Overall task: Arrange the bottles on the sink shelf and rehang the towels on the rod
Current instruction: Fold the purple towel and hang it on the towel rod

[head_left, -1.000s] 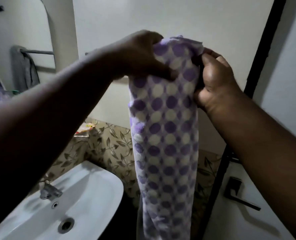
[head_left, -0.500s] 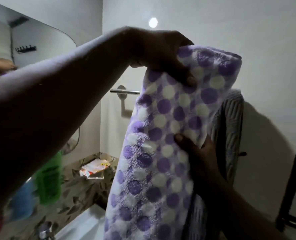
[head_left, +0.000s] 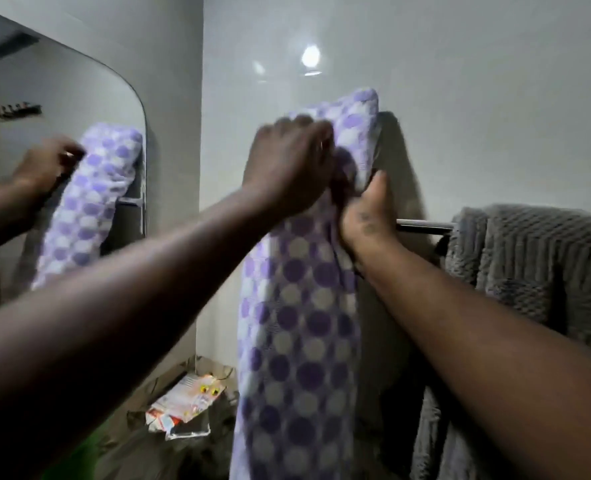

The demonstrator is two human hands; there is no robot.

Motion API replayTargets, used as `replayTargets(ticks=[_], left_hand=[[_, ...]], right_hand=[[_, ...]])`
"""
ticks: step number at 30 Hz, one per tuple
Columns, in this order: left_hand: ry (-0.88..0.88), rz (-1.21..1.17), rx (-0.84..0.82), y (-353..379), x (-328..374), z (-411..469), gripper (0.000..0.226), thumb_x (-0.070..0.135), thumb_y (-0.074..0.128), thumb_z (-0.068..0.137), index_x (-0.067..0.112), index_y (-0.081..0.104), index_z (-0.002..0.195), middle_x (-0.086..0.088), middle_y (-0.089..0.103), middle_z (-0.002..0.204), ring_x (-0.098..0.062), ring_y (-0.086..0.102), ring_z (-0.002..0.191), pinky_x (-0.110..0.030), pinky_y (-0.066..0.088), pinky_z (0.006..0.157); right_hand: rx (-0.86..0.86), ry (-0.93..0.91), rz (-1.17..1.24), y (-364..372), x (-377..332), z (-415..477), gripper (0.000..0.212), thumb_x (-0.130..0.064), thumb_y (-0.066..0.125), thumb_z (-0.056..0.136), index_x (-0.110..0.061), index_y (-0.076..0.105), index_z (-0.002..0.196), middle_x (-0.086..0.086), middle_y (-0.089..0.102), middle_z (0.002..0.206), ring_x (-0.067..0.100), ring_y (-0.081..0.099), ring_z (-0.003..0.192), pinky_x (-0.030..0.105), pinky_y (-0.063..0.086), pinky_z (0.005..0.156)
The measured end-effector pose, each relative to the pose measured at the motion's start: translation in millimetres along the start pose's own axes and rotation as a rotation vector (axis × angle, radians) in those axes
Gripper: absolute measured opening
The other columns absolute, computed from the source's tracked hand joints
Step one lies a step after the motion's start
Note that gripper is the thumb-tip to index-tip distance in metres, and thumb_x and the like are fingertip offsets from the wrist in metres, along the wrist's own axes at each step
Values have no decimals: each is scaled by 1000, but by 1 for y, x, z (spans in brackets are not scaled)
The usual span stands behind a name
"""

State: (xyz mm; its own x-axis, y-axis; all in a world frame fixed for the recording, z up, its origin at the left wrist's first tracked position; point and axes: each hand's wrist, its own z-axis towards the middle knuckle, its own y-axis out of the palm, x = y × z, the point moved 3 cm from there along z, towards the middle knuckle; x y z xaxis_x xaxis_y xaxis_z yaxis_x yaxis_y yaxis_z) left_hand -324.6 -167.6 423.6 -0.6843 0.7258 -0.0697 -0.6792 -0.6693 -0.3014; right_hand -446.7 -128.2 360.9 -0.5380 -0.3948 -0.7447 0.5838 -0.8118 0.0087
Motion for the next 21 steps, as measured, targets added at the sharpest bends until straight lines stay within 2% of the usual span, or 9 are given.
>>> replayTargets(ticks=[5, 8, 10, 11, 12, 14, 16, 19, 21], left_hand=[[53, -239, -114, 55, -16, -37, 45, 43, 33, 93, 18, 70, 96, -7, 71, 93, -34, 64, 93, -41, 47, 77], [112, -243, -175, 61, -20, -31, 50, 47, 29, 87, 17, 69, 83, -10, 74, 89, -35, 64, 88, -37, 42, 74], [115, -218, -237, 61, -22, -34, 46, 49, 27, 84, 18, 59, 71, -14, 74, 90, -35, 63, 90, -38, 40, 81], [96, -187, -261, 61, -23, -33, 38, 46, 27, 81, 20, 53, 70, -16, 74, 94, -35, 63, 95, -40, 39, 89], [81, -156, -316, 61, -25, -30, 32, 41, 27, 78, 23, 53, 76, -15, 73, 101, -35, 62, 103, -41, 37, 97], [58, -156, -433, 66, -29, -28, 48, 38, 29, 75, 19, 64, 101, -12, 70, 117, -32, 60, 116, -45, 35, 107], [-41, -309, -510, 72, -41, -25, 51, 35, 39, 83, 13, 66, 120, -13, 69, 120, -30, 62, 112, -43, 42, 101], [-16, -611, -609, 75, -50, -19, 39, 25, 47, 83, 7, 72, 106, -10, 71, 88, -14, 60, 70, -31, 45, 64], [35, -581, -591, 75, -50, -18, 41, 31, 47, 75, 9, 74, 96, -6, 72, 82, -14, 58, 67, -30, 44, 62]], right_hand=[[38, -51, -62, 7, 0, 0, 47, -26, 63, 97, -8, 38, 133, 5, 56, 132, 23, 57, 111, 16, 31, 77], [152, -430, -402, 6, -12, -12, 61, -19, 65, 84, -14, 43, 140, 7, 47, 138, 28, 48, 126, 35, 38, 102], [280, -732, -670, 6, -27, -20, 41, -24, 59, 81, -22, 60, 121, 4, 56, 127, 30, 51, 121, 41, 37, 97], [224, -804, -709, 8, -30, -18, 28, -27, 56, 86, -22, 65, 112, 3, 61, 120, 30, 54, 116, 40, 35, 94], [85, -799, -708, 13, -33, -16, 25, -34, 51, 93, -20, 66, 108, 4, 64, 116, 30, 57, 112, 38, 34, 93], [-263, -603, -750, 22, -24, -4, 47, -55, 36, 102, -17, 61, 115, 9, 67, 118, 33, 60, 113, 38, 38, 92], [-403, -463, -861, 24, -16, 5, 70, -74, 21, 96, -18, 54, 123, 14, 66, 123, 34, 60, 116, 41, 39, 91], [-409, -406, -961, 26, -17, 12, 98, -91, 6, 80, -20, 53, 130, 16, 63, 132, 34, 56, 124, 43, 35, 92], [-449, -318, -980, 27, -21, 13, 113, -97, 0, 70, -24, 52, 138, 16, 56, 145, 35, 50, 134, 47, 39, 105]])
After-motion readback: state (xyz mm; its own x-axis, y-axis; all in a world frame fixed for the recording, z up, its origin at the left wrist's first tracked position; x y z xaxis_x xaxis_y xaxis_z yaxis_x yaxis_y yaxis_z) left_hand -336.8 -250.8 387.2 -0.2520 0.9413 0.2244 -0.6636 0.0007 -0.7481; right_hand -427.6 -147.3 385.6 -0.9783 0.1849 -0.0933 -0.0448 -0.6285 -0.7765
